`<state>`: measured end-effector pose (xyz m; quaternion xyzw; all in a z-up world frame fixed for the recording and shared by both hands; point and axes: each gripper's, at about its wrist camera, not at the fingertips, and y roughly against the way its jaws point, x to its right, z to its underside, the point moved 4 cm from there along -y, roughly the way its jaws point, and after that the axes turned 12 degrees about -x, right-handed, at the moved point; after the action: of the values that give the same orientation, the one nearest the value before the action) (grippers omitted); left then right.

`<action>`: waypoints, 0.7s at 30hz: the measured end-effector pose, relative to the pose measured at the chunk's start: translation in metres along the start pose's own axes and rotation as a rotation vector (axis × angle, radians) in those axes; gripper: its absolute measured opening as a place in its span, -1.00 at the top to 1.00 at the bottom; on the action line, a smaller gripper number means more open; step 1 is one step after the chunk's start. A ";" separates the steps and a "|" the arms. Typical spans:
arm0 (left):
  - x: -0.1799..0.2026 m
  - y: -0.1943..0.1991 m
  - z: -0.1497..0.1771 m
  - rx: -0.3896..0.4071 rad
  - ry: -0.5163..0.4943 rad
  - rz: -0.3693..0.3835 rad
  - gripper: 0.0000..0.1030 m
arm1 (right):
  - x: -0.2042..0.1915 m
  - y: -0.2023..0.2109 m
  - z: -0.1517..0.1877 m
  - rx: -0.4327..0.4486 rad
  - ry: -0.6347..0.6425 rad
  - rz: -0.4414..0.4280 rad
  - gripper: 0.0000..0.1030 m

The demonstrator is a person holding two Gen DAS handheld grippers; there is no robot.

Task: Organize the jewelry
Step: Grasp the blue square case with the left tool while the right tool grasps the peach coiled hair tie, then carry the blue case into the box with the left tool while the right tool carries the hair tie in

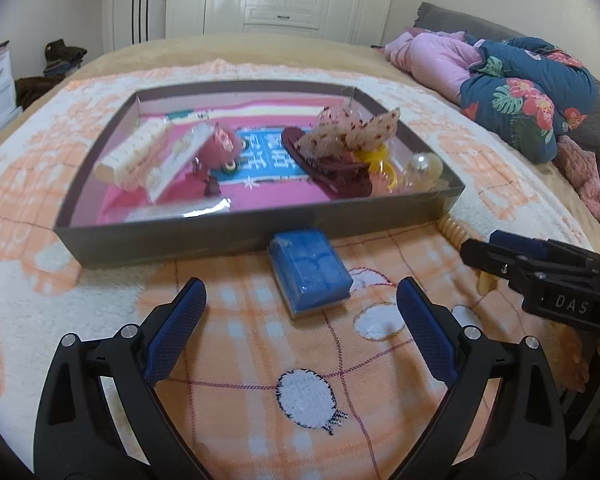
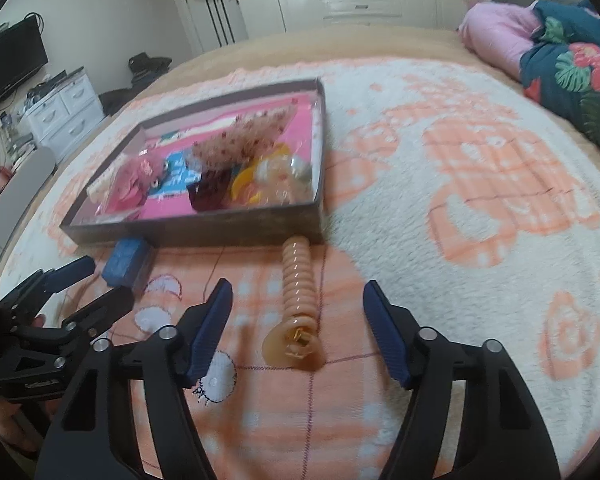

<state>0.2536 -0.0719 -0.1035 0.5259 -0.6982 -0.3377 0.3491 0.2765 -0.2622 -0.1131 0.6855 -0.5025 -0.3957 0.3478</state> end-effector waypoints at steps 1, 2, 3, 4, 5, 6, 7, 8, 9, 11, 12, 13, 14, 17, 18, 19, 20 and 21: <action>-0.001 -0.002 0.000 -0.002 0.004 0.000 -0.66 | 0.000 -0.003 0.001 -0.011 0.001 -0.002 -0.10; -0.001 -0.004 -0.001 -0.005 0.007 0.002 -0.61 | 0.000 -0.006 0.001 -0.020 0.001 -0.002 -0.01; -0.001 -0.005 -0.001 -0.006 0.008 0.003 -0.56 | 0.000 -0.007 0.001 -0.027 0.001 0.001 0.10; -0.001 -0.006 -0.002 -0.008 0.010 0.005 -0.54 | 0.000 -0.008 0.002 -0.031 0.001 -0.002 0.14; -0.001 -0.007 -0.003 -0.009 0.012 0.007 -0.48 | 0.000 -0.008 0.003 -0.033 0.001 -0.007 0.26; -0.002 -0.008 -0.004 -0.010 0.013 0.009 -0.41 | -0.001 -0.008 0.005 -0.037 0.005 -0.018 0.40; -0.002 -0.010 -0.005 -0.012 0.013 0.008 -0.36 | -0.002 -0.008 0.006 -0.041 0.009 -0.026 0.47; -0.002 -0.011 -0.006 -0.016 0.015 0.006 -0.30 | -0.003 -0.008 0.006 -0.043 0.012 -0.030 0.48; -0.001 -0.012 -0.006 -0.020 0.017 0.005 -0.28 | -0.004 -0.008 0.007 -0.044 0.016 -0.033 0.49; -0.001 -0.014 -0.005 -0.025 0.017 0.006 -0.17 | -0.008 -0.006 0.009 -0.046 0.026 -0.053 0.50; -0.001 -0.014 -0.005 -0.026 0.016 0.005 0.00 | -0.010 -0.005 0.009 -0.045 0.029 -0.059 0.50; -0.002 -0.014 -0.006 -0.027 0.017 0.000 0.13 | -0.012 -0.003 0.011 -0.044 0.035 -0.070 0.50; -0.002 -0.014 -0.006 -0.029 0.018 -0.002 0.34 | -0.014 -0.002 0.010 -0.044 0.040 -0.074 0.50; -0.002 -0.012 -0.006 -0.036 0.007 -0.005 0.40 | -0.022 0.006 0.012 -0.031 0.064 -0.100 0.50; -0.002 -0.010 -0.005 -0.035 0.003 -0.003 0.41 | -0.025 0.009 0.013 -0.026 0.071 -0.107 0.50; -0.003 -0.008 -0.005 -0.034 0.005 0.003 0.41 | -0.028 0.013 0.015 -0.019 0.078 -0.119 0.50; -0.003 -0.004 -0.004 -0.032 0.009 0.015 0.42 | -0.031 0.014 0.016 -0.016 0.083 -0.130 0.50; -0.004 0.001 -0.003 -0.029 0.011 0.028 0.42 | -0.034 0.017 0.018 -0.010 0.094 -0.139 0.50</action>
<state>0.2569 -0.0679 -0.1013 0.5129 -0.6987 -0.3397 0.3651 0.2474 -0.2352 -0.0993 0.7347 -0.4347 -0.3890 0.3462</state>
